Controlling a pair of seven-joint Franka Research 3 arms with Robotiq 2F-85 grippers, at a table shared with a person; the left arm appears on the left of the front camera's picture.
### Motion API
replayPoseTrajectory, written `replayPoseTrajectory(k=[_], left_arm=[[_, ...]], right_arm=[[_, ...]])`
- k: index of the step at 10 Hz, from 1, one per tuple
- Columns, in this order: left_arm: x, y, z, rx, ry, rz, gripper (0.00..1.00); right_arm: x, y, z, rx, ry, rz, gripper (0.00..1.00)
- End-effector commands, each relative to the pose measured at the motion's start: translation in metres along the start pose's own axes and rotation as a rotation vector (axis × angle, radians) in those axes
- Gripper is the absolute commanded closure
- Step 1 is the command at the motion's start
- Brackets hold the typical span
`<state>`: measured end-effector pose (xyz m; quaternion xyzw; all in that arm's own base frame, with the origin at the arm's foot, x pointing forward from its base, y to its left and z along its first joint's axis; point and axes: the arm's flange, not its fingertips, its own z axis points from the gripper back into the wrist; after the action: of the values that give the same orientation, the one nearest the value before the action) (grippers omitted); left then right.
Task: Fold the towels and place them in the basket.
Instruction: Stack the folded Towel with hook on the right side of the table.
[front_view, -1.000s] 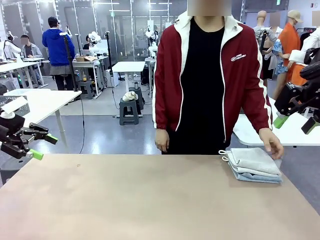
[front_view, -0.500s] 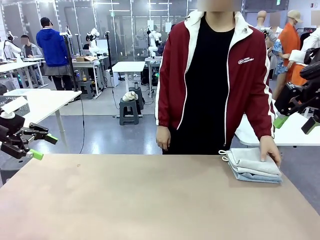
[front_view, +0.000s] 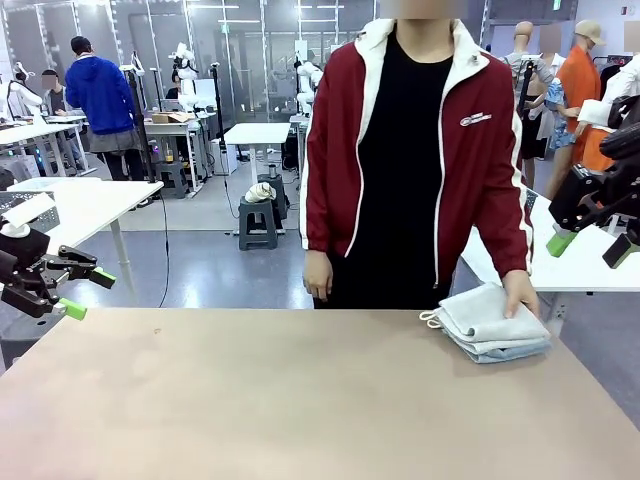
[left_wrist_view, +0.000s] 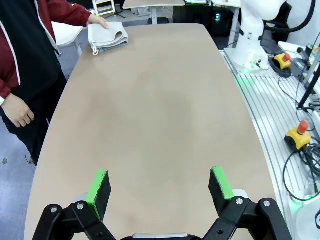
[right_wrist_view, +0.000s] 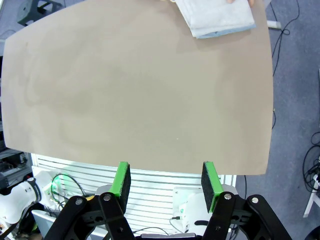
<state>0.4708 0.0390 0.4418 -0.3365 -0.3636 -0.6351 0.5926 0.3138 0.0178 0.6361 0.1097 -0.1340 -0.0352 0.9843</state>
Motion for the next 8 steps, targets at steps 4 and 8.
replayPoseTrajectory(k=[4,8], left_arm=[[0.0012,-0.0003,0.0009,0.002,-0.001,-0.003,0.0],[0.0012,-0.0003,0.0009,0.002,-0.001,-0.003,0.0]], right_arm=[[-0.0013,-0.0002,0.0029,0.003,0.007,0.014,0.29],[-0.0013,-0.0002,0.0029,0.003,0.007,0.014,0.29]])
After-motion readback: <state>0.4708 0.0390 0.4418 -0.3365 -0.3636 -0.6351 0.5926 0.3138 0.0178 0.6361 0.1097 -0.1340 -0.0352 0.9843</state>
